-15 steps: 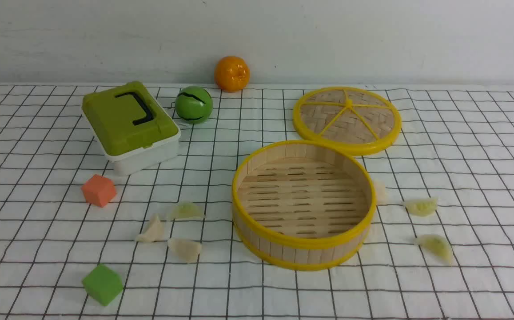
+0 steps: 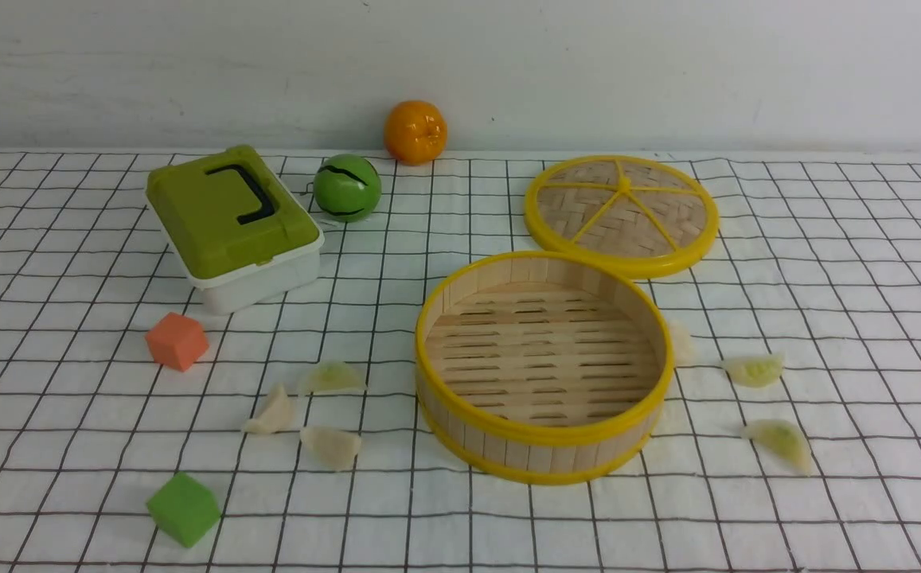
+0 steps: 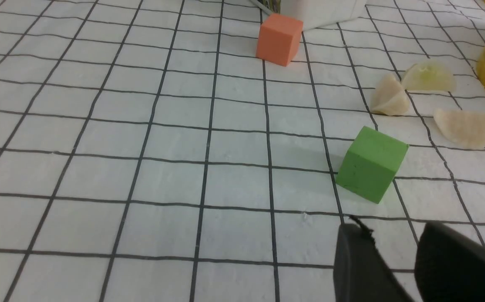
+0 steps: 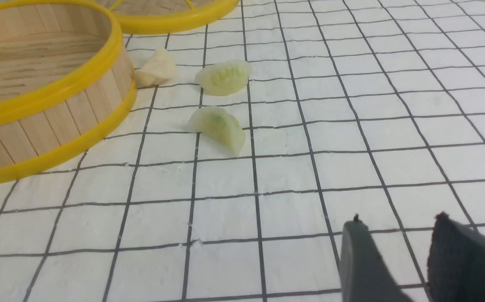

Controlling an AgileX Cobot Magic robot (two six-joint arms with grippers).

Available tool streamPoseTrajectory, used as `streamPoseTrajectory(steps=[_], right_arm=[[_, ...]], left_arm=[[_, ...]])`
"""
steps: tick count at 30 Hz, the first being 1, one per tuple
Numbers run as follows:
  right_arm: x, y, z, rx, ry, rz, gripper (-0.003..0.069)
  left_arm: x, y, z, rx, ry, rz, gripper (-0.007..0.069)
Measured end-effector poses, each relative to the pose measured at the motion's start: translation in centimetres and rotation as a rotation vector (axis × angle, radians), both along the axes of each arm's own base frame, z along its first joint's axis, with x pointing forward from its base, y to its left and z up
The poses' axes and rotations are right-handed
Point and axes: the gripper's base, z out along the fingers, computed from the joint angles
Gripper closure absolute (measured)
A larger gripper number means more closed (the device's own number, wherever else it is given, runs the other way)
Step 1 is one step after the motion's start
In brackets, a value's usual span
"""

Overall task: Put the dumplings into the steamer on the table with the white tablecloth.
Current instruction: 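Reach for and grasp a dumpling on the table with the left gripper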

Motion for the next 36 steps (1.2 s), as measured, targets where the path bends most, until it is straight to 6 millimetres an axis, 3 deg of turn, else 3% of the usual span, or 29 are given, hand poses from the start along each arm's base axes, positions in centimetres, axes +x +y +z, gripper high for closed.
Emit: streamPoseTrajectory(steps=[20, 29, 36], right_arm=[[0.0, 0.0, 0.0, -0.002, 0.000, 0.000, 0.0419], [0.2, -0.1, 0.3, -0.029, -0.051, -0.004, 0.0419], [0.4, -0.2, 3.5, -0.039, -0.418, -0.020, 0.0419]], left_arm=[[0.1, 0.0, 0.4, 0.018, -0.041, -0.003, 0.0393], [0.4, 0.0, 2.6, 0.010, -0.287, -0.005, 0.0388], [-0.1, -0.1, 5.7, -0.002, -0.637, -0.009, 0.0388]])
